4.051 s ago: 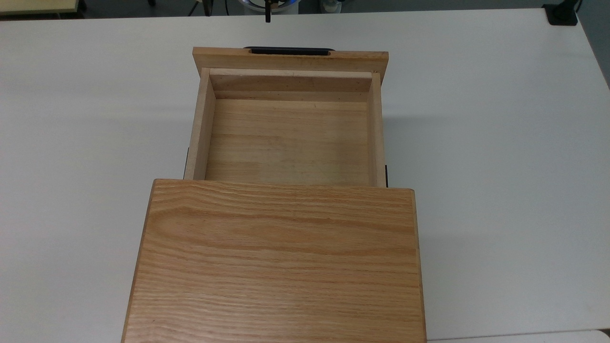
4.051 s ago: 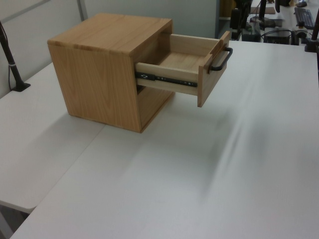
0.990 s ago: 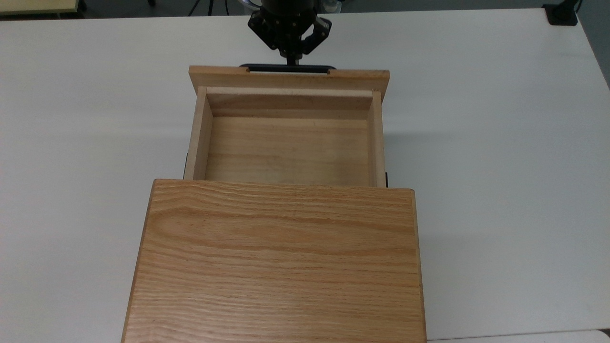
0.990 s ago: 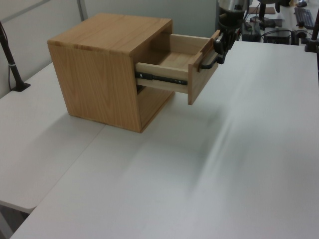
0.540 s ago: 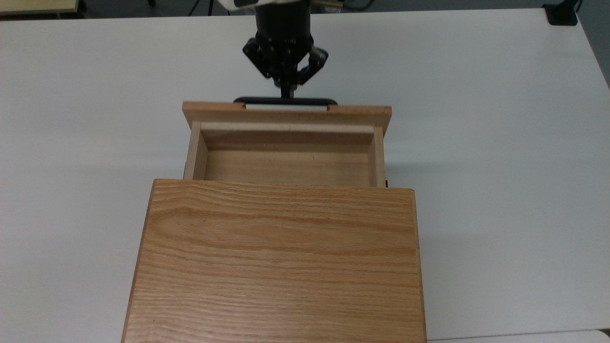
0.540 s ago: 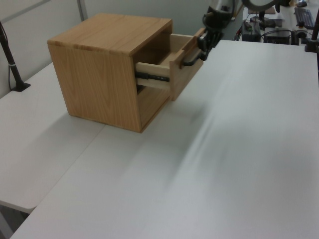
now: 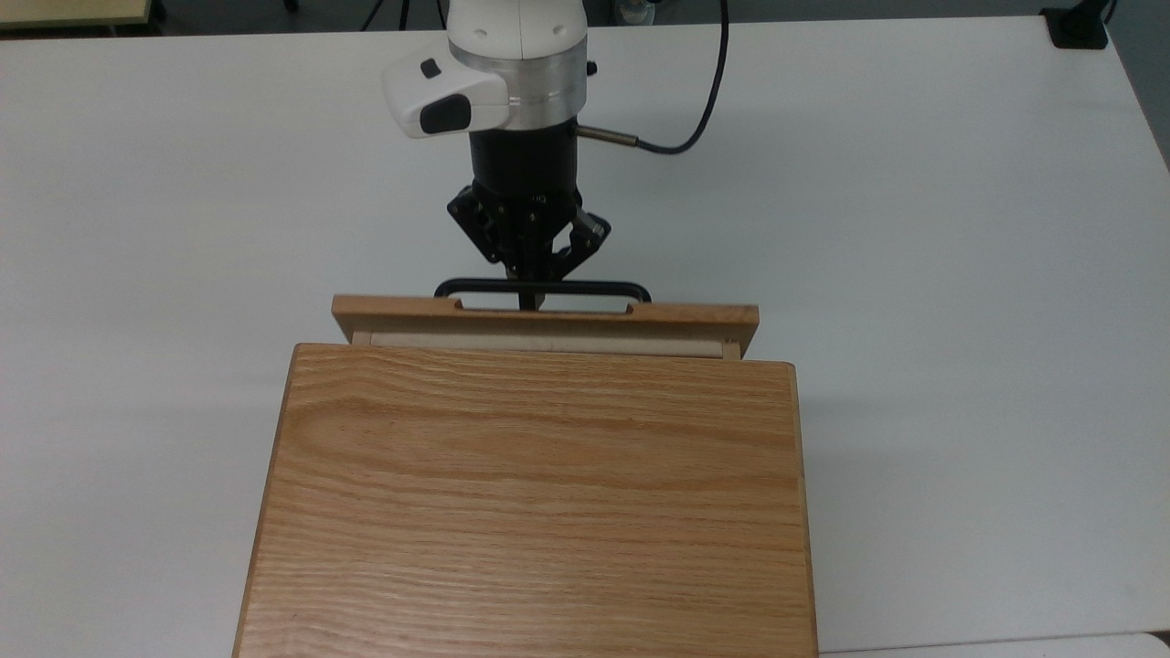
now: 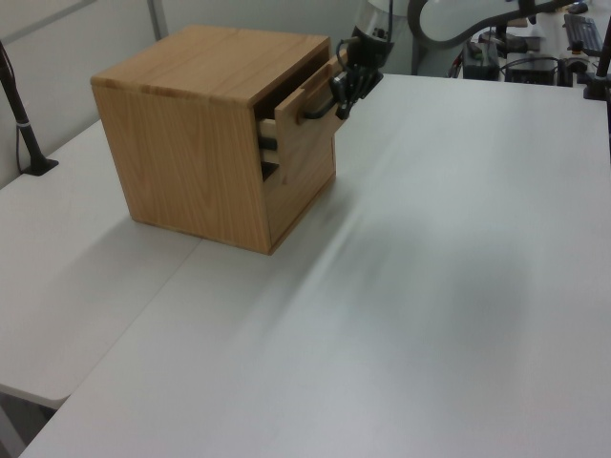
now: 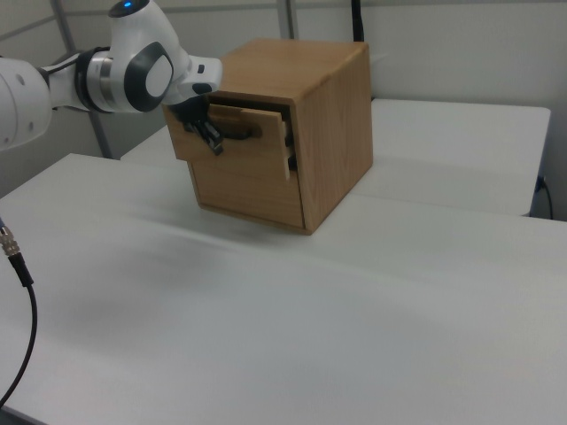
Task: Close the drawer by sliding it
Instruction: 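Push the drawer front with the gripper into the wooden cabinet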
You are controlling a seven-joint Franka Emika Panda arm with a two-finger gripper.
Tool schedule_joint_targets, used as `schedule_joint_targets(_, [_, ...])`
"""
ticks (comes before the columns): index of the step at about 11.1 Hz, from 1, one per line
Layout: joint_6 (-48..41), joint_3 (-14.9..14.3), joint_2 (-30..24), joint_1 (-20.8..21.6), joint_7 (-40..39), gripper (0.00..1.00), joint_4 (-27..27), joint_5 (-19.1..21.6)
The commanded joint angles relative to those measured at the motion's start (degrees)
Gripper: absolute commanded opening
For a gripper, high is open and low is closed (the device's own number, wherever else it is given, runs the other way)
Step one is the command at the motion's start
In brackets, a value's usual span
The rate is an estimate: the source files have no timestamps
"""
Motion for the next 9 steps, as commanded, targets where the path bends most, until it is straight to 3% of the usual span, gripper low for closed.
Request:
schedule_joint_targets(1, [4.8,-0.6,3.5,0.5,5.1,0.00,3.6,-3.3])
schedule_joint_targets(6, [8.2,-1.0,6.0,0.5,8.1,0.00,5.3,-4.8])
schedule_joint_targets(9, [4.2,-0.6,0.8,0.0,5.3,0.00,0.8,-8.1])
